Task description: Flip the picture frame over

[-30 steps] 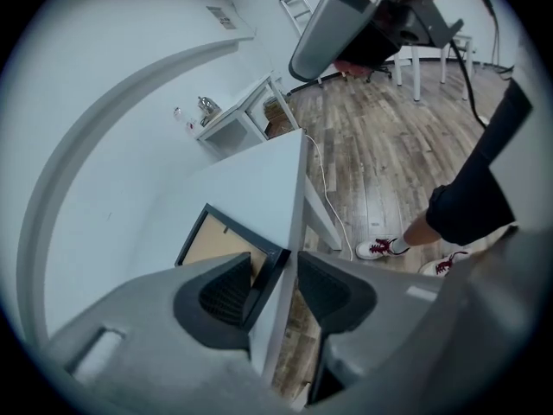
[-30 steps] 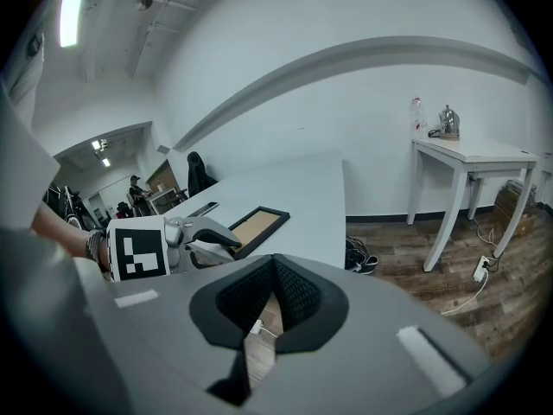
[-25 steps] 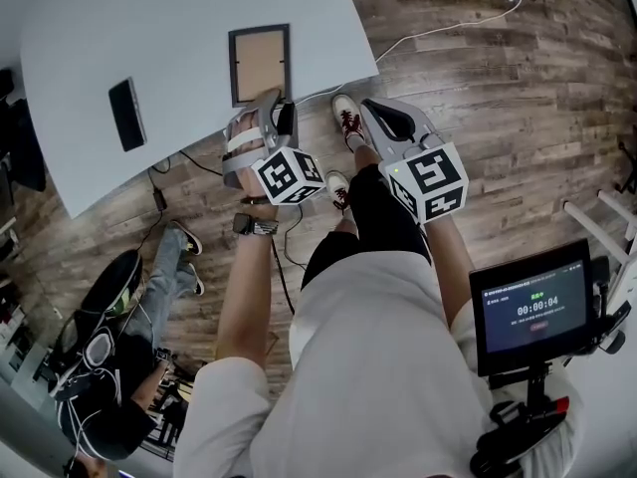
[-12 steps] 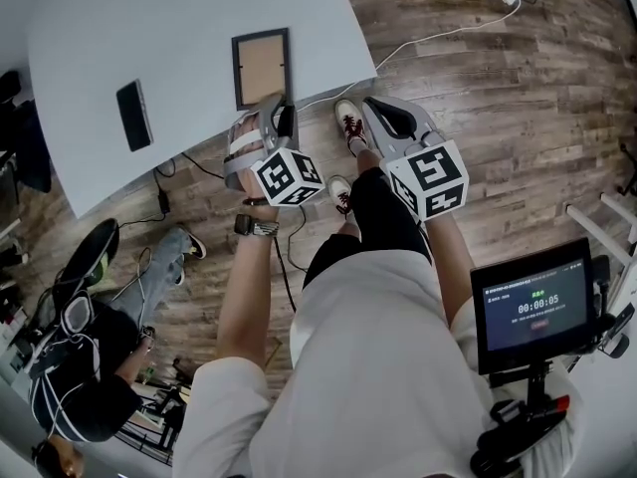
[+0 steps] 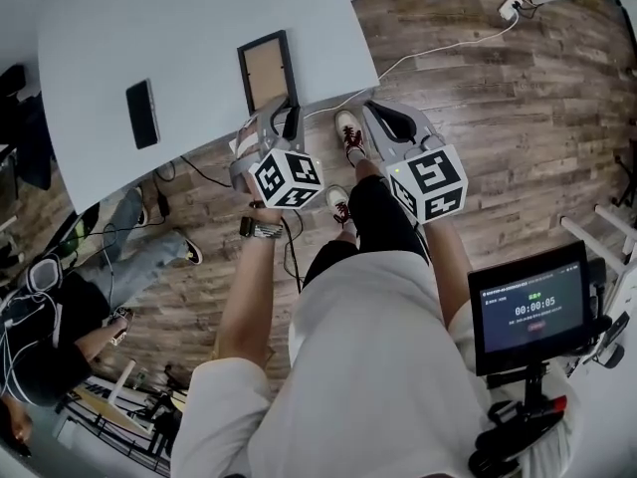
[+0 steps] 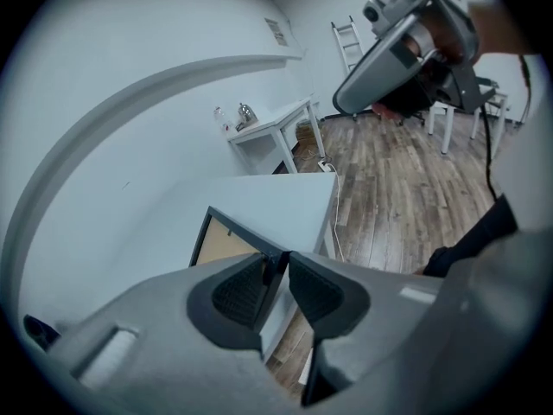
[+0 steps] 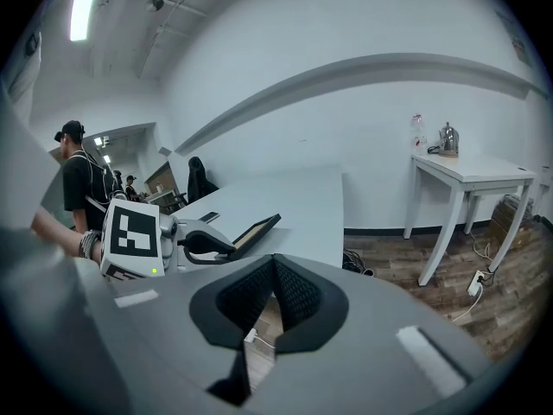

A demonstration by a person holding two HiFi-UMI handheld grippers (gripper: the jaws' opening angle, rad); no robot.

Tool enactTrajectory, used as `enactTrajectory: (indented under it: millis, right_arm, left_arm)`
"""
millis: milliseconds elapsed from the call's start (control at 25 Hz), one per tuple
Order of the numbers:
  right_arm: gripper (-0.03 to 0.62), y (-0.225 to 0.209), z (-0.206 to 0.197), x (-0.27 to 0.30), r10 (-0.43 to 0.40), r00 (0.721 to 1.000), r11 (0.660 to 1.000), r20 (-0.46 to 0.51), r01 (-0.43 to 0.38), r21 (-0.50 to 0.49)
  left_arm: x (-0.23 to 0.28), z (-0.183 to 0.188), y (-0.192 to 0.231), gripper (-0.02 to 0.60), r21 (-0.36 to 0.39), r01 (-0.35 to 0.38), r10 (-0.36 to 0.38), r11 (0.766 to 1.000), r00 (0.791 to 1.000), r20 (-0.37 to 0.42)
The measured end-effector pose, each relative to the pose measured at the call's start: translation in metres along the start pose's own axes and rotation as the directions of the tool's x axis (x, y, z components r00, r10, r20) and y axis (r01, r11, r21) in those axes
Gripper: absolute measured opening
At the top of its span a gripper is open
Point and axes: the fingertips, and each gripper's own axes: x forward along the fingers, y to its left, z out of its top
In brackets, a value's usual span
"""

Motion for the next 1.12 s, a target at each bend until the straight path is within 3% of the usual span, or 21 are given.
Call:
enactTrajectory:
  millis: [240, 480, 760, 960, 1120]
  right_arm:
    - [0.003, -0.004, 0.003, 0.002, -0.002, 1.0, 1.0, 0.002, 0.002, -0.019]
    - [0.003, -0.002, 0.008, 0.006, 0.0, 1.0, 0.999, -0.001, 0.0, -0.035]
    - [0.003, 0.002, 0.01, 0.008, 0.021, 1.0, 0.998, -0.004, -0.021, -0.06]
    - [0.003, 0.007, 0.012, 0.012, 0.041, 0.999, 0.996, -0.01, -0.042, -0.08]
    - [0.003, 0.012, 0.011, 0.014, 0.055, 0.998, 0.994, -0.019, -0.057, -0.094]
  left_arm:
    - [0.0, 0.009, 0.006, 0.098, -0.171, 0.016, -0.002, 0.985, 0.997, 0.083]
    - [-0.007, 0.01, 0.023, 0.095, -0.373, 0.044, 0.025, 0.927, 0.984, 0.178]
    - [-0.019, 0.007, 0.037, 0.095, -0.562, 0.089, 0.107, 0.822, 0.946, 0.306]
    - [-0.03, 0.0, 0.044, 0.095, -0.672, 0.171, 0.165, 0.721, 0.899, 0.406]
    - [-0.035, -0.007, 0.044, 0.095, -0.71, 0.205, 0.19, 0.673, 0.88, 0.435]
